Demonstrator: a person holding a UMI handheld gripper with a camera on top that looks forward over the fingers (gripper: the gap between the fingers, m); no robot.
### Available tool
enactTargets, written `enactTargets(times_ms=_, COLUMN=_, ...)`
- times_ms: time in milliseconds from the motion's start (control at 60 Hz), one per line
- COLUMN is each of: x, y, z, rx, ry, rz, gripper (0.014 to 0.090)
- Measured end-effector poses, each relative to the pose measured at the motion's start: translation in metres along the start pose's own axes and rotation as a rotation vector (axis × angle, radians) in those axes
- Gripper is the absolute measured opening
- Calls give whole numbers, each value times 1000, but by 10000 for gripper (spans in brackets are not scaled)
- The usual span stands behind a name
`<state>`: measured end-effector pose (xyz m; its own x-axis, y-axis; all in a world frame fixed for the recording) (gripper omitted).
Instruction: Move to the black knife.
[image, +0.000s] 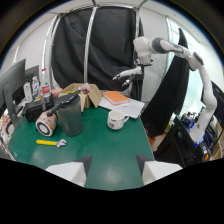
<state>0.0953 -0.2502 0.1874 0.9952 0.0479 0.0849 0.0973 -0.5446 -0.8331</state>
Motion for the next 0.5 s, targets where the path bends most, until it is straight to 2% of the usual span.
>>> enactTargets(times_ms=283, x=-28, y=29, z=-26, rx=-19, ry=11, rz=19, gripper=856)
enactTargets(times_ms=500, x=-90, y=37, z=-21, rx=2, ry=-58, rz=13, gripper=853)
